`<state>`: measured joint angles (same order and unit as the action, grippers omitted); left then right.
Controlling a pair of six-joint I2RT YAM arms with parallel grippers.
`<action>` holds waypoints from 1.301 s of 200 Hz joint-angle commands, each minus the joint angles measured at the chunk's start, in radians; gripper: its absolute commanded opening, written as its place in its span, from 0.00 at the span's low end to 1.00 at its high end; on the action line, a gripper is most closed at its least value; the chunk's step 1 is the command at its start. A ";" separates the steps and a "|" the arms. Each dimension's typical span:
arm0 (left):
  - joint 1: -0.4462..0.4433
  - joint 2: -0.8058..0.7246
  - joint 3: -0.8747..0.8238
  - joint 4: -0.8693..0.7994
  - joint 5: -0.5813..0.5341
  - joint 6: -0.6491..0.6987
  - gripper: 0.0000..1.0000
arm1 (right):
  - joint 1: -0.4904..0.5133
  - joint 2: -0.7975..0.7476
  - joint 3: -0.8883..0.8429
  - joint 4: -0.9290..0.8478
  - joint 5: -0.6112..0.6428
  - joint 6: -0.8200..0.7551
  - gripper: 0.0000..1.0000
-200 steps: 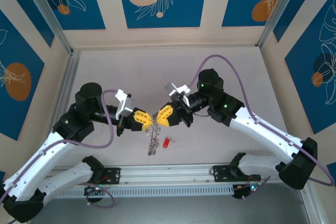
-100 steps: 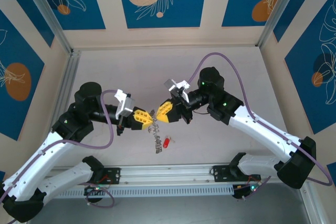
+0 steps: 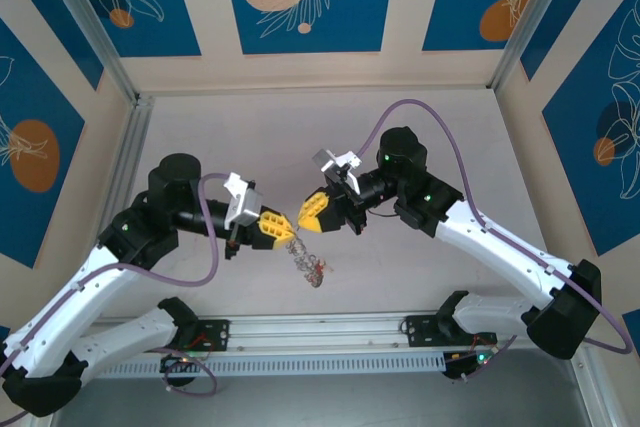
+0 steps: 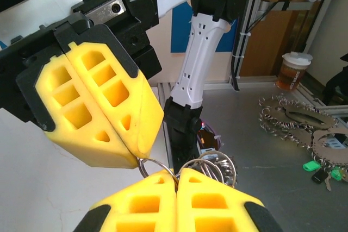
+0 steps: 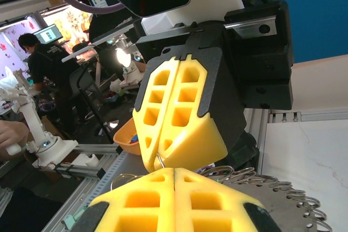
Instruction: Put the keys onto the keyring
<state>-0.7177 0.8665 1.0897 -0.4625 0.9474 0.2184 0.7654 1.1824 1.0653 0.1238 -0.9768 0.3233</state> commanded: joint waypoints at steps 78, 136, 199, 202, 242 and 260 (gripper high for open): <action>-0.052 0.023 0.093 -0.111 -0.055 0.109 0.00 | -0.008 -0.010 0.036 -0.092 0.049 -0.035 0.00; -0.053 0.016 0.078 -0.095 -0.074 0.088 0.00 | 0.001 -0.115 -0.043 -0.245 0.310 -0.134 0.26; -0.052 -0.054 -0.027 -0.030 -0.192 -0.010 0.00 | -0.055 -0.142 -0.222 -0.520 0.783 0.030 0.66; -0.053 -0.062 -0.034 -0.025 -0.202 -0.019 0.00 | -0.056 -0.142 -0.236 -0.525 0.791 0.044 0.67; -0.051 -0.159 -0.149 0.018 -0.369 -0.140 0.00 | -0.031 -0.098 -0.369 -0.543 0.891 0.240 0.72; -0.051 -0.193 -0.195 0.028 -0.412 -0.187 0.00 | 0.010 -0.054 -0.398 -0.530 0.929 0.279 0.72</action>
<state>-0.7616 0.7174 0.9409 -0.5026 0.6373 0.1280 0.7330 1.0924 0.6952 -0.3836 -0.1413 0.4854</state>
